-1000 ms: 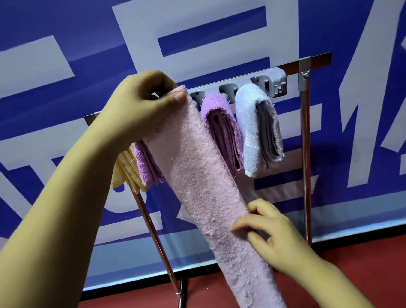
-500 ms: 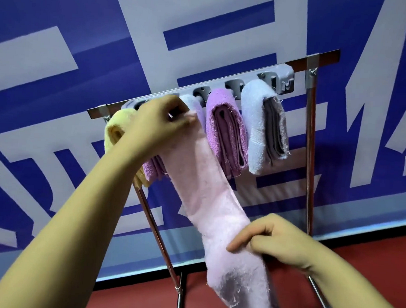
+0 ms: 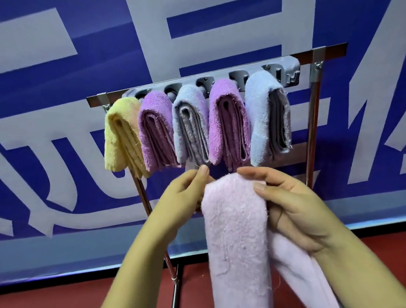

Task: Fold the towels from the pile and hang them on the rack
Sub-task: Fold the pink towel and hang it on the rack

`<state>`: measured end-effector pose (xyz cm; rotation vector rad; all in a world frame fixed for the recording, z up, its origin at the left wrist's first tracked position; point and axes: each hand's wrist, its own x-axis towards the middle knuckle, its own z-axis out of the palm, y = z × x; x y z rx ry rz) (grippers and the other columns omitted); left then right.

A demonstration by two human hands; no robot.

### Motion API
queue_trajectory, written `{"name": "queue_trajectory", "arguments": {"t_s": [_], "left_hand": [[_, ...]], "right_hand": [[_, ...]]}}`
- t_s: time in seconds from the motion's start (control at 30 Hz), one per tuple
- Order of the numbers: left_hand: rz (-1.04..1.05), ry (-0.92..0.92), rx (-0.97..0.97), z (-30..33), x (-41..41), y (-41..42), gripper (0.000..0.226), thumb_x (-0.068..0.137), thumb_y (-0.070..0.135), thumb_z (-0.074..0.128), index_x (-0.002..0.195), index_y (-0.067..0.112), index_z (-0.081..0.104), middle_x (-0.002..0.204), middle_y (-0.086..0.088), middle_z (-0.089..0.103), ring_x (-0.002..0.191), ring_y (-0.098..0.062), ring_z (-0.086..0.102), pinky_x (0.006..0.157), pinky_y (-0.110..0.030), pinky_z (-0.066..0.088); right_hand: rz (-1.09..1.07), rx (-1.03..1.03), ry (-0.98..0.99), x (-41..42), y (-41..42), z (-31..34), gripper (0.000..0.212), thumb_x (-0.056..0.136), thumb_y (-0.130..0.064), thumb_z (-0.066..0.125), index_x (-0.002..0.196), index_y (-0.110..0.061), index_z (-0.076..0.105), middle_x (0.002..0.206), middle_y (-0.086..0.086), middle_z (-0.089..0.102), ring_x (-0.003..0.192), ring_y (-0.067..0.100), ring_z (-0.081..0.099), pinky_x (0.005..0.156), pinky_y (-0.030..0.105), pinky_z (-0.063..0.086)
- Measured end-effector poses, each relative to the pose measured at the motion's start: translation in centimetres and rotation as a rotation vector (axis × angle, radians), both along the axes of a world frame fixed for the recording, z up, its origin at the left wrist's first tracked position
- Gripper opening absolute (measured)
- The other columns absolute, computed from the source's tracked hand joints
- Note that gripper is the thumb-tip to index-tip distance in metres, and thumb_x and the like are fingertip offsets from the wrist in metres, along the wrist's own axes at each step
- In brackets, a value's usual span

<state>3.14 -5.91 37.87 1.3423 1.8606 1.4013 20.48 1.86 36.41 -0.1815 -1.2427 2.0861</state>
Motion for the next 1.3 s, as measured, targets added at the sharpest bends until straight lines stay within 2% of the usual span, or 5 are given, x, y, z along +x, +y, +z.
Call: {"name": "queue_trajectory", "arguments": {"t_s": [0.17, 0.5, 0.67, 1.07, 1.3], "left_hand": [[-0.142, -0.191, 0.013, -1.9, 1.2, -1.3, 0.053, 0.083, 0.067, 0.046, 0.122, 0.034, 0.060, 0.126, 0.007, 0.064, 0.119, -0.014, 0.058, 0.098, -0.041, 0.049], [-0.122, -0.331, 0.305, -0.8, 2.8, -1.2, 0.060, 0.079, 0.013, 0.071, 0.131, 0.037, 0.052, 0.117, -0.002, 0.070, 0.106, -0.021, 0.067, 0.086, -0.037, 0.056], [-0.102, -0.350, 0.365, 0.2, 3.0, -1.2, 0.054, 0.081, 0.011, 0.071, 0.126, 0.038, 0.057, 0.120, 0.009, 0.067, 0.111, -0.021, 0.065, 0.092, -0.043, 0.054], [-0.209, -0.320, 0.250, -0.7, 2.1, -3.3, 0.081, 0.062, 0.044, 0.084, 0.133, 0.044, 0.047, 0.142, 0.016, 0.050, 0.131, -0.011, 0.048, 0.104, -0.034, 0.045], [-0.142, -0.369, 0.394, 0.7, 3.1, -2.7, 0.069, 0.075, 0.004, 0.065, 0.133, 0.037, 0.047, 0.104, -0.009, 0.074, 0.085, -0.017, 0.070, 0.070, -0.026, 0.056]], "right_hand": [[-0.031, 0.043, -0.020, -0.1, -0.1, 0.4, 0.029, 0.078, -0.003, 0.049, 0.101, -0.005, 0.066, 0.091, 0.005, 0.072, 0.084, 0.010, 0.068, 0.074, 0.018, 0.055], [-0.182, 0.258, -0.301, -0.2, -0.1, 1.3, 0.029, 0.097, -0.014, 0.043, 0.109, -0.031, 0.063, 0.089, 0.012, 0.058, 0.070, 0.017, 0.052, 0.060, 0.028, 0.048], [-0.173, 0.425, -0.245, 0.1, -0.5, 1.2, 0.060, 0.074, -0.033, 0.063, 0.126, -0.053, 0.040, 0.101, 0.041, 0.058, 0.089, 0.034, 0.065, 0.090, 0.043, 0.050], [-0.105, 0.061, 0.055, -1.1, -1.0, 2.6, 0.020, 0.081, -0.009, 0.053, 0.096, -0.010, 0.067, 0.073, -0.001, 0.069, 0.063, 0.004, 0.063, 0.057, 0.014, 0.053], [-0.051, 0.135, -0.142, 0.0, -0.7, 1.8, 0.055, 0.074, -0.049, 0.056, 0.127, -0.031, 0.053, 0.089, -0.007, 0.072, 0.083, -0.001, 0.065, 0.078, 0.014, 0.050]]}}
